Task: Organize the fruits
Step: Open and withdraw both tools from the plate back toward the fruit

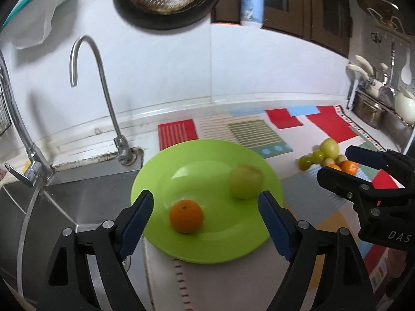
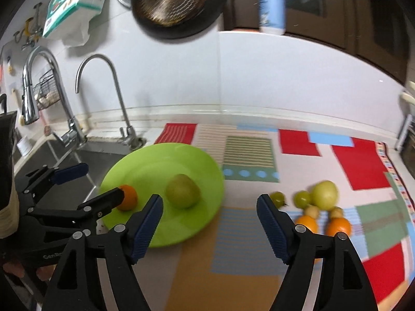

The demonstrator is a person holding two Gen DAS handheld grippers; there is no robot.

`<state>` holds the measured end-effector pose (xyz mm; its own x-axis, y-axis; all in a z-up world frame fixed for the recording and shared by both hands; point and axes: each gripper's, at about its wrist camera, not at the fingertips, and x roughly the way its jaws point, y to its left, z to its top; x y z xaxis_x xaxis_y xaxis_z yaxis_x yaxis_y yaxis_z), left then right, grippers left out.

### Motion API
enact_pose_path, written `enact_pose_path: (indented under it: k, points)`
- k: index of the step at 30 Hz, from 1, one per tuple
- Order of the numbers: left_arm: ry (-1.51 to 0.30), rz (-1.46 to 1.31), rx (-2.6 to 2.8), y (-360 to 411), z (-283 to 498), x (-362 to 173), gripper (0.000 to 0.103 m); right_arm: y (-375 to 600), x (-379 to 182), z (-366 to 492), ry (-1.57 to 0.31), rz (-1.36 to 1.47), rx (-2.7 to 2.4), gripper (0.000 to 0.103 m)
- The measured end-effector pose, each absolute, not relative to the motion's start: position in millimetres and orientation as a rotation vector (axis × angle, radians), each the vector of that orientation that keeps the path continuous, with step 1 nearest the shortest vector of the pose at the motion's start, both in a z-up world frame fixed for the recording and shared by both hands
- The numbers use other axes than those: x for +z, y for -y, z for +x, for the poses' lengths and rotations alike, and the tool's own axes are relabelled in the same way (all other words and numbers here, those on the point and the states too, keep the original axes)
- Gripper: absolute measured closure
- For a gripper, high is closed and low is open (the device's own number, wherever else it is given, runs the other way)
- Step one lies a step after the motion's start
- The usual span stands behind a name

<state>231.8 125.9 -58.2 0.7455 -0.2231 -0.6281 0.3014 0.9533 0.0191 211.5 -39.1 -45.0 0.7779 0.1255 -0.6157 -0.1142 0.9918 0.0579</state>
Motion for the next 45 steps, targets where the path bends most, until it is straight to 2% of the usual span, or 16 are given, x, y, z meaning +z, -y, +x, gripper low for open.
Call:
enact_pose_path:
  k: [12, 22, 38, 45]
  points:
    - [-0.607, 0.095, -0.349, -85, 190, -30, 0.016, 86, -18, 157, -0.577, 0.043, 0.017, 0.028]
    - [-0.569, 0.073, -0.303, -37, 166, -17, 0.016, 133, -5, 144, -0.535, 0.017, 0.064, 0.028]
    - [-0.586, 0.094, -0.288, 54, 160, -43, 0.017, 207, -28, 162, -0.586, -0.097, 0.209, 0.028]
    - [-0.658, 0.13, -0.312, 79, 171, -71, 0.023, 224, -54, 177, -0.635, -0.15, 0.259, 0.028]
